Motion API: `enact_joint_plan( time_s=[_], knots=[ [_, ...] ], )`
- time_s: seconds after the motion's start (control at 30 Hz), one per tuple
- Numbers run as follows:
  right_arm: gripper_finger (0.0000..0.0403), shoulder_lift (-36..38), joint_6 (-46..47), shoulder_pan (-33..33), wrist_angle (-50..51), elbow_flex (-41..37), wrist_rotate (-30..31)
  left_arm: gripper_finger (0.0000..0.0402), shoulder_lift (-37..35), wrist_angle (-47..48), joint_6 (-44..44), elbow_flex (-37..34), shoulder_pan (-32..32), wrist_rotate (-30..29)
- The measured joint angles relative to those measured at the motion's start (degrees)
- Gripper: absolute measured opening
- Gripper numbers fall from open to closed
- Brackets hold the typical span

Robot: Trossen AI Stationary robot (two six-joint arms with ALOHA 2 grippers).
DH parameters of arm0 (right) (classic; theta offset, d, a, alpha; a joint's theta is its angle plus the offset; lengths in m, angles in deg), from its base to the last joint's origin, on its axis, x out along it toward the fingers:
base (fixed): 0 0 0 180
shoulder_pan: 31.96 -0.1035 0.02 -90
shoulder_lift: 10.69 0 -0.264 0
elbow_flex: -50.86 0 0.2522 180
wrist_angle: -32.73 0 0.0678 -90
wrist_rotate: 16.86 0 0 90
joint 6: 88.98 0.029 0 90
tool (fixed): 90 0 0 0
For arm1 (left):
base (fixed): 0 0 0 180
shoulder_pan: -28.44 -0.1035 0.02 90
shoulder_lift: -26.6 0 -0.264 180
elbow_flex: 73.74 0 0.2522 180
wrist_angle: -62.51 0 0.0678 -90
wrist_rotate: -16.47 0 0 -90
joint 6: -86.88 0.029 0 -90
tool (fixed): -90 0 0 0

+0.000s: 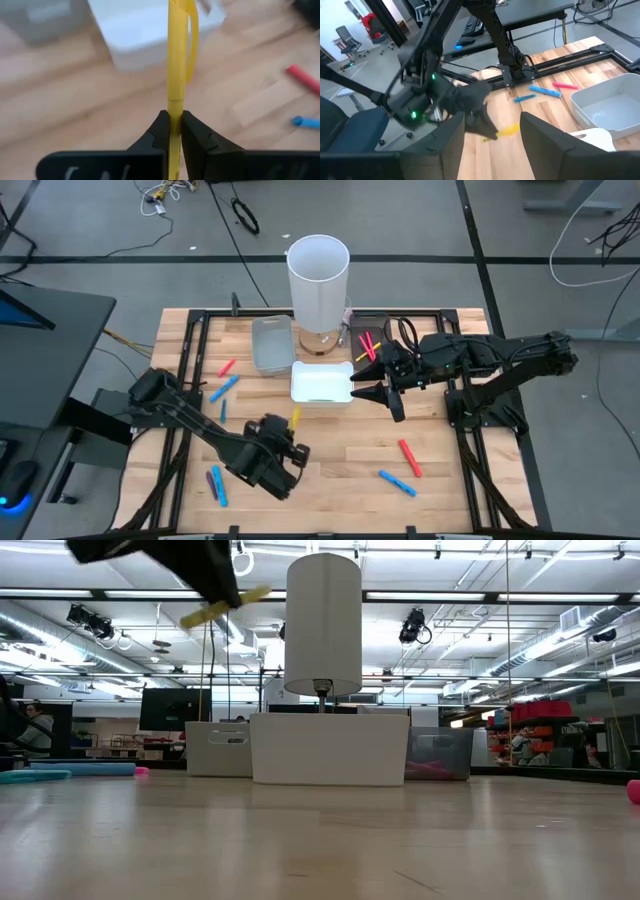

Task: Pick & Place Markers
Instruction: Put the yellow marker pen into the black bin

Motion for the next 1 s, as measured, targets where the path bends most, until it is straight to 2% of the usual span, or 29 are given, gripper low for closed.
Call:
enact_joint_plan(
  time_s=[0.33, 0.57, 0.67, 0.8, 1.0],
  knots=[
    [0.0192, 0.0, 1.2, 0.0, -0.3, 0.0, 0.0, 0.0026, -9.6, -2.0, 16.3, 0.0, -1.5, -10.2],
    [0.0192, 0.0, 1.2, 0.0, -0.4, 0.0, 0.0, 0.0026, -15.4, -13.4, 36.6, 0.0, -4.2, -10.6],
    [0.0192, 0.0, 1.2, 0.0, -0.4, 0.0, 0.0, 0.0026, -17.0, -21.0, 47.4, 0.0, -5.9, -9.4],
    [0.0192, 0.0, 1.2, 0.0, -0.4, 0.0, 0.0, 0.0026, -18.4, -30.9, 60.2, 0.0, -8.5, -5.1],
    [0.0192, 0.0, 1.4, 0.0, -0.7, 0.0, 3.4, 0.0026, -19.0, -41.8, 72.3, 0.0, -11.6, 2.4]
  ],
)
